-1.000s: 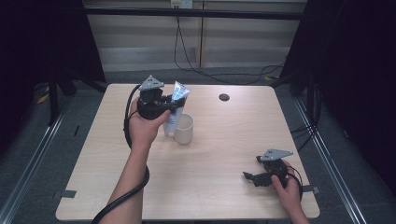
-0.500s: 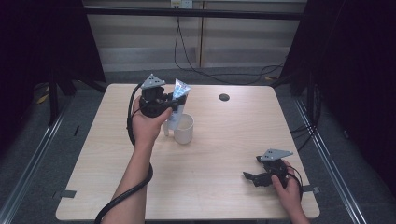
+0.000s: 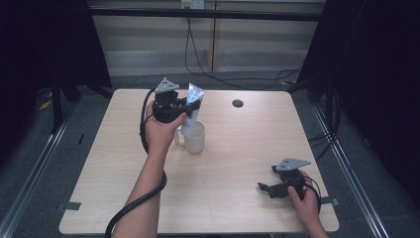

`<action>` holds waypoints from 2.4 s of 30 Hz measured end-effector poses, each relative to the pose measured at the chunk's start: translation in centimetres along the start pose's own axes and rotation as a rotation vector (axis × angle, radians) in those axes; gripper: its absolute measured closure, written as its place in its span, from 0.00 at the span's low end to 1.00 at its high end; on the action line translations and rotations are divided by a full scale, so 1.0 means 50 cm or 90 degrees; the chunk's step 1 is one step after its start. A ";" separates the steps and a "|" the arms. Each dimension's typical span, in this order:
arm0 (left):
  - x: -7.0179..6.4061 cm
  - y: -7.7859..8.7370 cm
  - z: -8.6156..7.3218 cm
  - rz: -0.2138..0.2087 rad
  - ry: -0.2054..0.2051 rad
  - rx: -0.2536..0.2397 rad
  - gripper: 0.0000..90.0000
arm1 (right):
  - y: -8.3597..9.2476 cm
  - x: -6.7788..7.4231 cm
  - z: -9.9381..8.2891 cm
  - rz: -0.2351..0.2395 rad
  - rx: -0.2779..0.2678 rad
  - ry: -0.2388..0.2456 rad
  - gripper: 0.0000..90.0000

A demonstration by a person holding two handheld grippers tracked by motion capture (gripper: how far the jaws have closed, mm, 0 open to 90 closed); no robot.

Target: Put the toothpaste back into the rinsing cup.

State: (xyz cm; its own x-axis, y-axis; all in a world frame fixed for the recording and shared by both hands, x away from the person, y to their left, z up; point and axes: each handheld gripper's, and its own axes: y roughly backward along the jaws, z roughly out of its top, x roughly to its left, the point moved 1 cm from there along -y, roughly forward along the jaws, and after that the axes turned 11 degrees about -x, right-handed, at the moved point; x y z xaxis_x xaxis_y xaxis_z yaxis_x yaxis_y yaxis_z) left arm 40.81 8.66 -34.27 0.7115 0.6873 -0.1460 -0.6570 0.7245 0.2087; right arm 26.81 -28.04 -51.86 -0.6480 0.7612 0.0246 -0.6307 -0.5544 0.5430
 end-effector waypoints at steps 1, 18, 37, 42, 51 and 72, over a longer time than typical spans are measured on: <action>0.001 -0.004 0.000 0.001 0.002 -0.001 0.73 | 0.000 0.000 0.000 0.000 0.000 0.000 0.13; 0.017 -0.017 -0.007 0.019 0.011 -0.004 0.72 | 0.000 0.000 0.000 0.000 0.000 -0.001 0.13; 0.023 -0.036 -0.016 0.034 0.004 -0.002 0.72 | 0.000 0.000 0.000 0.000 0.000 0.000 0.13; 0.026 -0.035 -0.023 0.039 0.009 -0.007 0.72 | 0.000 0.000 0.000 0.000 0.000 0.000 0.13; 0.030 -0.038 -0.033 0.043 0.004 -0.006 0.72 | 0.000 0.000 0.000 0.001 0.001 0.000 0.13; 0.026 -0.053 -0.054 0.044 0.007 -0.004 0.71 | 0.000 0.000 0.000 0.001 0.001 0.001 0.13</action>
State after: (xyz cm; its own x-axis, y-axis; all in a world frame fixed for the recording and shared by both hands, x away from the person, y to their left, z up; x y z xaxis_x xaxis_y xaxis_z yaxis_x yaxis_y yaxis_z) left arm 42.80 7.80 -37.60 0.6619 0.7360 -0.1423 -0.7059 0.6758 0.2122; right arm 26.81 -28.06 -51.85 -0.6492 0.7602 0.0243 -0.6292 -0.5547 0.5444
